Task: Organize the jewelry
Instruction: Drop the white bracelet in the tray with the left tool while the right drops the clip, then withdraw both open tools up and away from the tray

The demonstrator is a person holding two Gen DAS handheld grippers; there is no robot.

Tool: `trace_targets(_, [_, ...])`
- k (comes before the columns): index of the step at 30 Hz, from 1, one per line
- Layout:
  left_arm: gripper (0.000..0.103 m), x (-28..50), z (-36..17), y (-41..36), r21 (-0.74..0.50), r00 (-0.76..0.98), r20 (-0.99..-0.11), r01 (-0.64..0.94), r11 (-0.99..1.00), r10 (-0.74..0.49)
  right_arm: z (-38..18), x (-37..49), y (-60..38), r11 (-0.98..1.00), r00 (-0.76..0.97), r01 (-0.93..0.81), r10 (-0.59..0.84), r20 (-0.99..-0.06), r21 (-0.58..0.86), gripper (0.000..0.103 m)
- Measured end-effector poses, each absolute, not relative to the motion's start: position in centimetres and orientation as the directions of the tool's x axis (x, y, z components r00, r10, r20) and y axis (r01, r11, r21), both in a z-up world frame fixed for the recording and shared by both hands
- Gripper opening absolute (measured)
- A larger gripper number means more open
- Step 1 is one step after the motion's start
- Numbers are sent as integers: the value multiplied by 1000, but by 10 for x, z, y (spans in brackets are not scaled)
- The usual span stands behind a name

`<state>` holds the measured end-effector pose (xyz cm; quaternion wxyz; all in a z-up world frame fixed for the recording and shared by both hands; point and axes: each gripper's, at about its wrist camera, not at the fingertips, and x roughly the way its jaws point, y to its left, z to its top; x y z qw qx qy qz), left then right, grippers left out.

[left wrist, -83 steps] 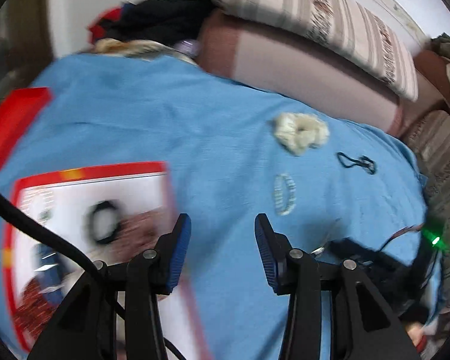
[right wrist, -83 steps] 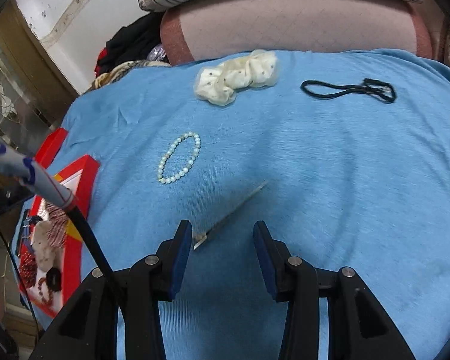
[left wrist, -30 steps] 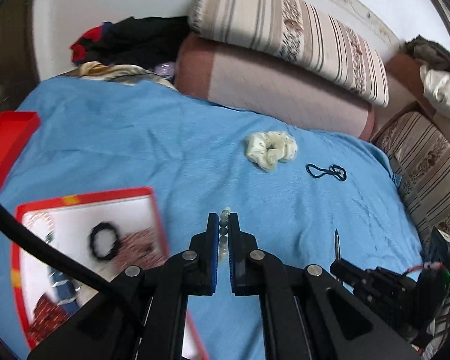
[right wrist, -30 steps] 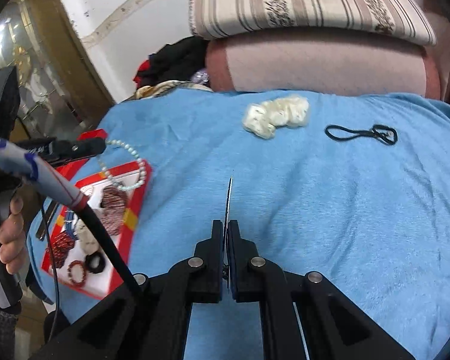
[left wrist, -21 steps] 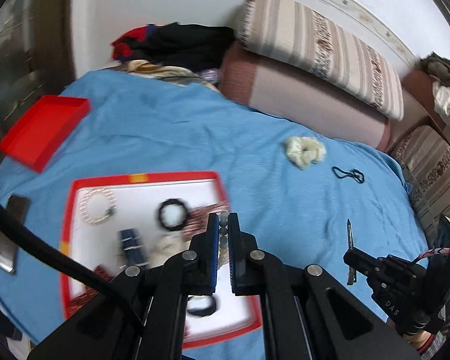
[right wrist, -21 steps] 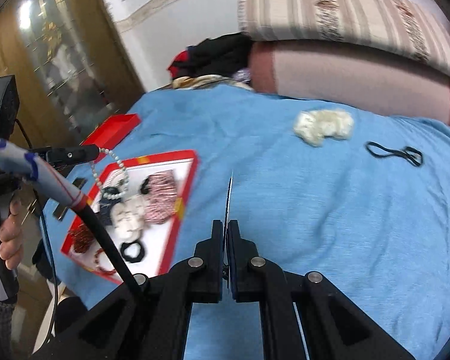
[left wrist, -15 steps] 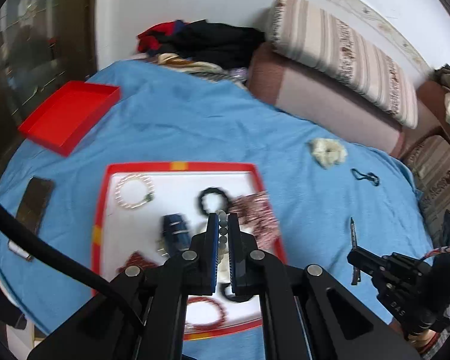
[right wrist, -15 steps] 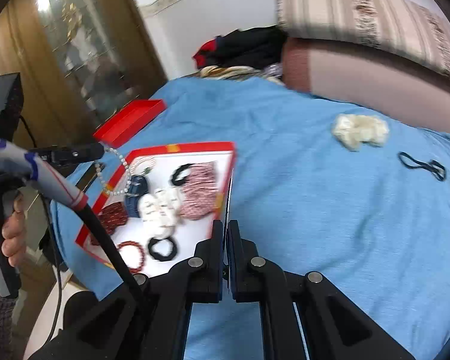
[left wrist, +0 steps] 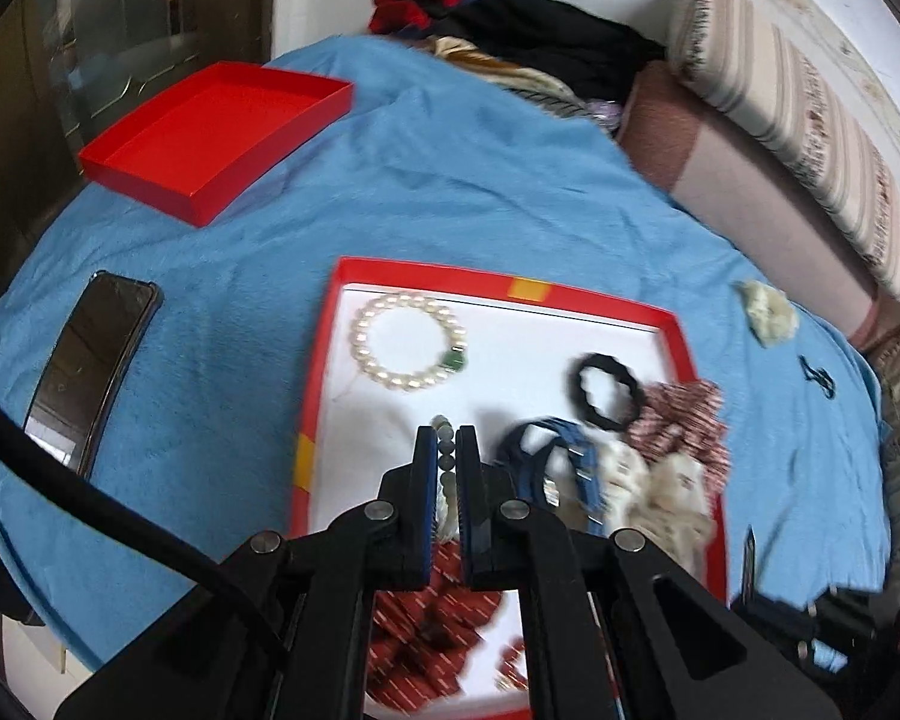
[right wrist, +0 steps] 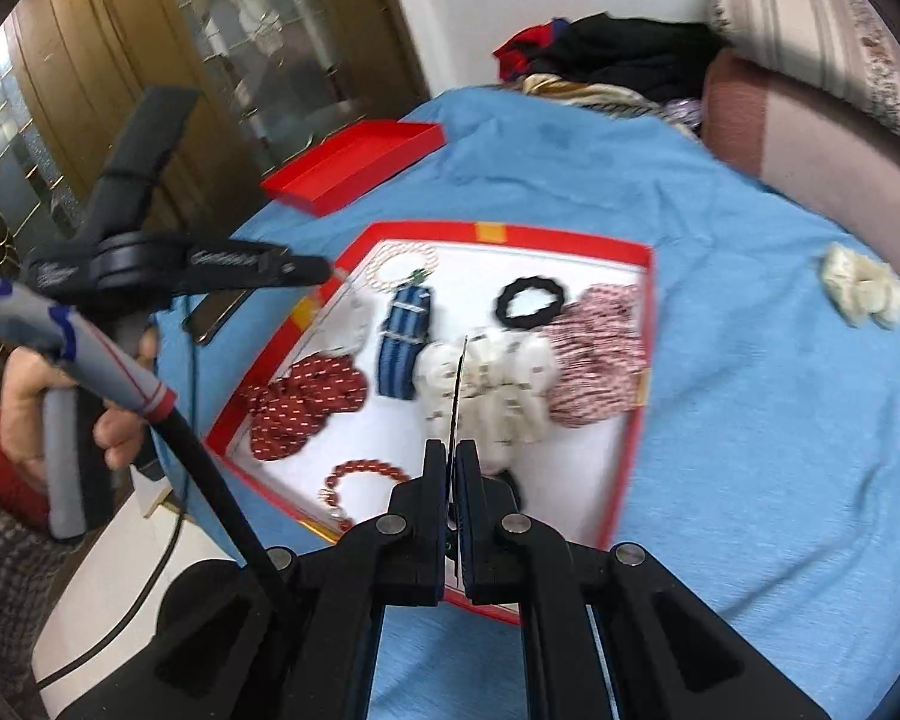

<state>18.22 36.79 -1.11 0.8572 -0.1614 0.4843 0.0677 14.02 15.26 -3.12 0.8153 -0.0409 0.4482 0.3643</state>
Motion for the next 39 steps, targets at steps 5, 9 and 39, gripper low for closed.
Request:
trace_targets(5, [5, 193, -29, 388, -204, 501, -865, -314, 927, -21, -41, 144, 178, 699, 285, -658, 575, -767, 280, 4])
trace_targets(9, [5, 194, -35, 398, -215, 503, -864, -334, 918, -19, -39, 154, 192, 695, 290, -664, 579, -762, 275, 4])
trace_targets(39, [39, 131, 2, 390, -208, 583, -811, -361, 909, 46, -32, 239, 128, 839, 400, -468, 481, -780, 278, 42])
